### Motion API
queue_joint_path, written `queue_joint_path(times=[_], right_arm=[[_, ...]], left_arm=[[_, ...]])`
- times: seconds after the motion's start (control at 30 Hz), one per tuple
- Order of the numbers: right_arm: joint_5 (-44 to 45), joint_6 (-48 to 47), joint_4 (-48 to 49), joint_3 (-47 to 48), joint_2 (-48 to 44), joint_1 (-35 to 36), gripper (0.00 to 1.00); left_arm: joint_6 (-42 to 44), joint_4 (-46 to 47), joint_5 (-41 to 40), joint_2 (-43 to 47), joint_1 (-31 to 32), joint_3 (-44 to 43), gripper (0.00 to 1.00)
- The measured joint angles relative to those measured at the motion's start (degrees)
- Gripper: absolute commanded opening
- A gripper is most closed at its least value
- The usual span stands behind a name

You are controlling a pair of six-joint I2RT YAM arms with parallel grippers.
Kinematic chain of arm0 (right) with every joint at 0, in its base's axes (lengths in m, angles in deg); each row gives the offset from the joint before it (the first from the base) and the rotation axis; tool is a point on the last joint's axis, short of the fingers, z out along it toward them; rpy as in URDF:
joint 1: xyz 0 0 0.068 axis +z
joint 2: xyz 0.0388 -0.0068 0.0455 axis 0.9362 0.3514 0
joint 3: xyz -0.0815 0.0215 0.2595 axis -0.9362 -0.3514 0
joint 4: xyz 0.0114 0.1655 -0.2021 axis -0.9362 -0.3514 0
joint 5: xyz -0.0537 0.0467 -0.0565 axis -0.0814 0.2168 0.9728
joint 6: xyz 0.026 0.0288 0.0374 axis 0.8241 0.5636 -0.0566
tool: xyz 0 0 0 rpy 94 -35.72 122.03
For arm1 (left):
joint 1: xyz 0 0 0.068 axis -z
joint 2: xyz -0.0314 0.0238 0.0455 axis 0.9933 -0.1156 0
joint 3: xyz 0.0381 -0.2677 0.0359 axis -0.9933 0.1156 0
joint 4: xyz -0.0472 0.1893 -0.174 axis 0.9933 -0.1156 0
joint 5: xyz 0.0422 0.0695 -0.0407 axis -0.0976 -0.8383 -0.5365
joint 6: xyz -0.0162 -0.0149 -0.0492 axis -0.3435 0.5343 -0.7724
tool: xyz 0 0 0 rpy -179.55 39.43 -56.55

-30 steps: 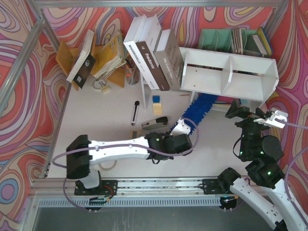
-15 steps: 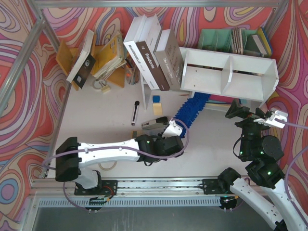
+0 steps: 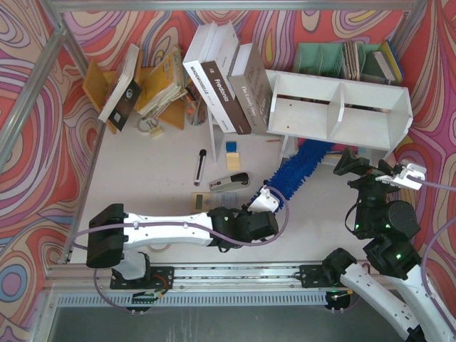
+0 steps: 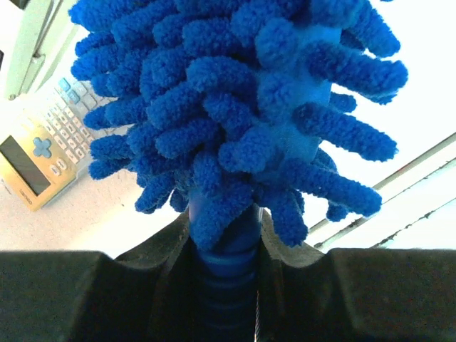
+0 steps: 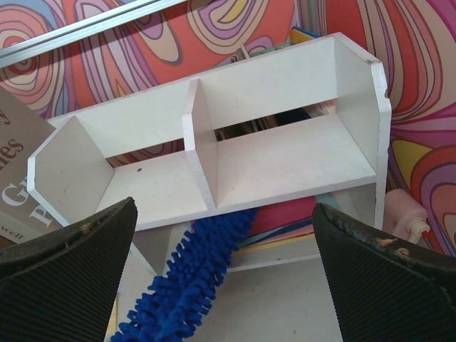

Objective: Dust the bookshelf with a duster

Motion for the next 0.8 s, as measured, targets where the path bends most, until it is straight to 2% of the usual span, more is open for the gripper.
queue_joint_path(times=[0.23,0.63,0.8], right_arm=[[0.00,0.02,0.02,0.00,0.00,0.00,0.99],[0.00,0.00,0.00,0.00,0.00,0.00,0.99],[0.02,0.00,0.02,0.00,0.00,0.00,0.99]], left_arm=[[4.15,3.80,1.84,1.03,0.20,-0.87,0.00],[11.91,2.95,10.80,-13.77,0.31,-13.57,0.00],[11.96,2.27,10.93,-15.37,0.28,-14.64,0.00]])
